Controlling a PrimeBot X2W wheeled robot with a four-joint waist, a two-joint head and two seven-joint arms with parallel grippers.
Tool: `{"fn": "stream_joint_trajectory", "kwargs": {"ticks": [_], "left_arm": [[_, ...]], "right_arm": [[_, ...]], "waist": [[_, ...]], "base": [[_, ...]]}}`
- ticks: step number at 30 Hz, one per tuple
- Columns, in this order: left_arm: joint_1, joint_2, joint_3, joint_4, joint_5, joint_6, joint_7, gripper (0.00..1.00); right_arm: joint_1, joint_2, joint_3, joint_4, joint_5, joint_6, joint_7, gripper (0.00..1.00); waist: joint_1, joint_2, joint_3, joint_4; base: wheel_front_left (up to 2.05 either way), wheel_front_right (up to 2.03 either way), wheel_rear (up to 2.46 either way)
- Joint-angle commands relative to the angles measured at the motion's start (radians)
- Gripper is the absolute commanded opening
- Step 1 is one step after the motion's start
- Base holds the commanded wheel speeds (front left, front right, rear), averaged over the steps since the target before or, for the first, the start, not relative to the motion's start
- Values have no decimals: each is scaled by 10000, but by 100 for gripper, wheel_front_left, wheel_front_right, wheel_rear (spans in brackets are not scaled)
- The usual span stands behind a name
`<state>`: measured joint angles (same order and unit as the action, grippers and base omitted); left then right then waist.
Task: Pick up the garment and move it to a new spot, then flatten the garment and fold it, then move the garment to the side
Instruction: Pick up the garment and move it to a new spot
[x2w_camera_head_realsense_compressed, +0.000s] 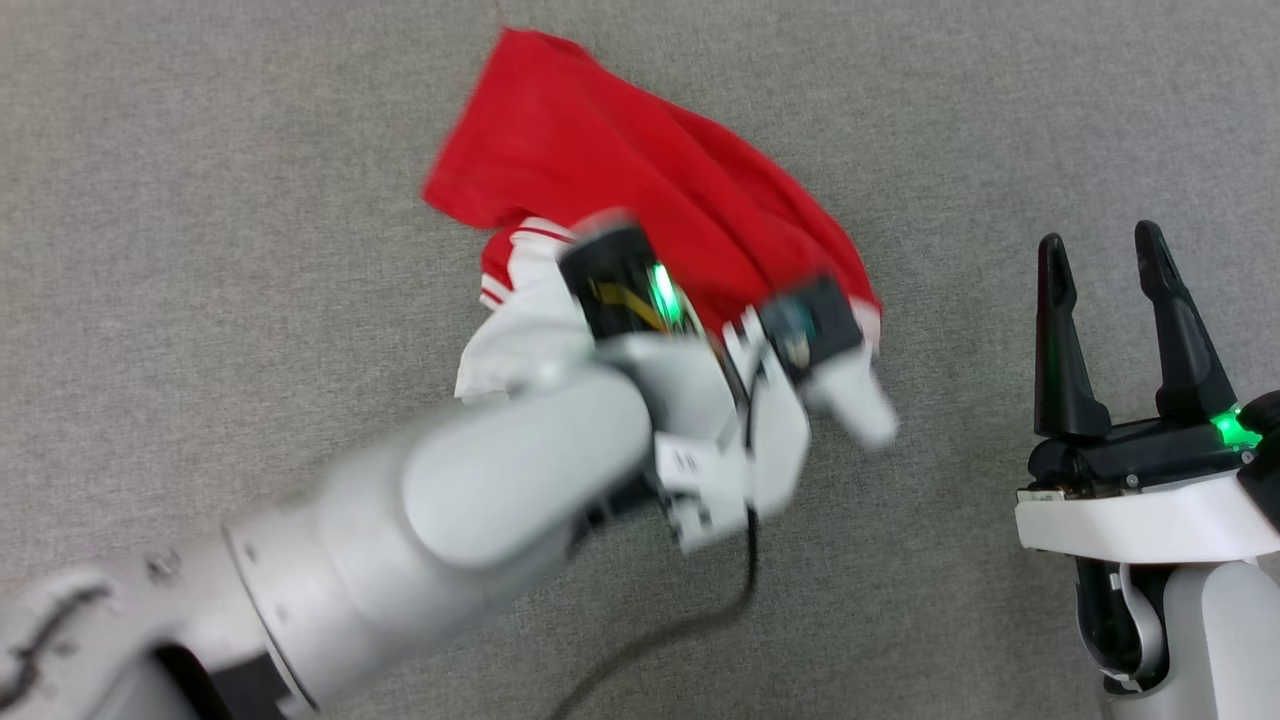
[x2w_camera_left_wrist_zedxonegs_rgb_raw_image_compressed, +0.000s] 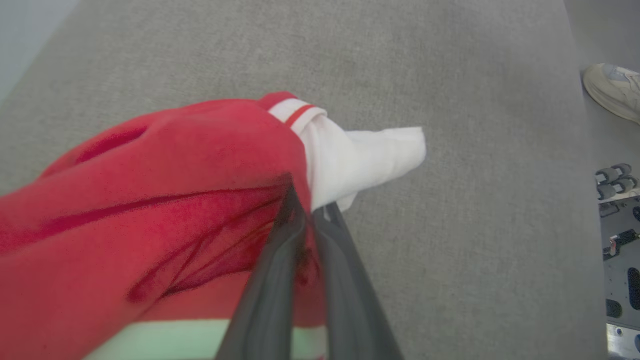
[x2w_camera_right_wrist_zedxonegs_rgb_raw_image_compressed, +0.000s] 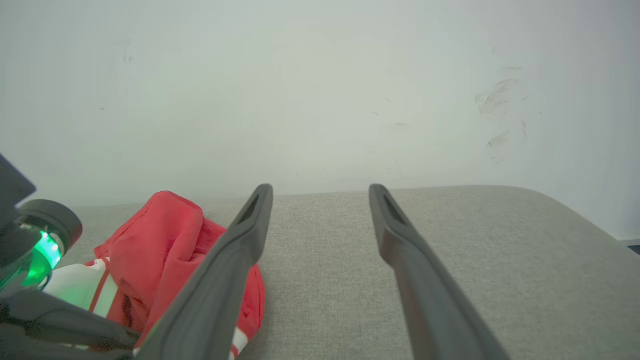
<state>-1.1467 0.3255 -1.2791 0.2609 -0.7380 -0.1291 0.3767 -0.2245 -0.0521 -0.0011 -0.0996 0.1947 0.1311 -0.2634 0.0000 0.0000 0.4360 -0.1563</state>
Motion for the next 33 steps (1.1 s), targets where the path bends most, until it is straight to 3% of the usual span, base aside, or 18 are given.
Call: {"fn": "stream_joint_trajectory", "kwargs": {"ticks": [1,5,10,12,17,18,19,23,28,33], "left_arm": [[625,-186,-17,-139,288,-6,272,0],[1663,-448,-16,-504,659,-6,716,0],[2132,-623,-20,-390,939,-6,344,0],[1968,-759,-13,-203,1035,-6,-373,100],[1806,-1032,-8,434,922,-6,-2636,100],[1806,-1032,-8,434,922,-6,-2636,100],[1897,-1090,94,684,886,-5,-3469,100],[2208,-1127,363,865,976,239,-4518,100],[2809,-780,1185,847,1044,1423,-5896,100],[3597,-295,2036,731,1116,2420,-6363,100]], "right_arm": [[7,32,-7,-55,41,-7,-21,100],[-32,32,-15,8,27,-7,-21,100],[13,29,37,70,-114,-7,-21,100],[111,30,16,112,-172,-7,-21,100],[435,28,-71,230,-336,-7,-21,100],[435,28,-71,230,-336,-7,-21,100],[638,28,-127,269,-373,-7,-21,100],[903,30,-216,303,-453,-7,-21,100],[1273,30,-269,343,-613,-7,-21,100],[1550,29,-292,404,-739,-7,-21,100]], "waist": [[0,0,73,-21],[0,0,108,61],[0,0,-116,340],[0,0,-301,473],[0,0,-1006,830],[0,0,-1006,830],[0,0,-1330,1000],[0,0,-1782,1262],[0,0,-2323,1643],[0,0,-2681,1964]], "base": [[0,0,0],[0,0,0],[0,0,0],[0,0,0],[0,0,0],[0,0,0],[0,0,0],[0,0,0],[0,0,0],[0,0,0]]}}
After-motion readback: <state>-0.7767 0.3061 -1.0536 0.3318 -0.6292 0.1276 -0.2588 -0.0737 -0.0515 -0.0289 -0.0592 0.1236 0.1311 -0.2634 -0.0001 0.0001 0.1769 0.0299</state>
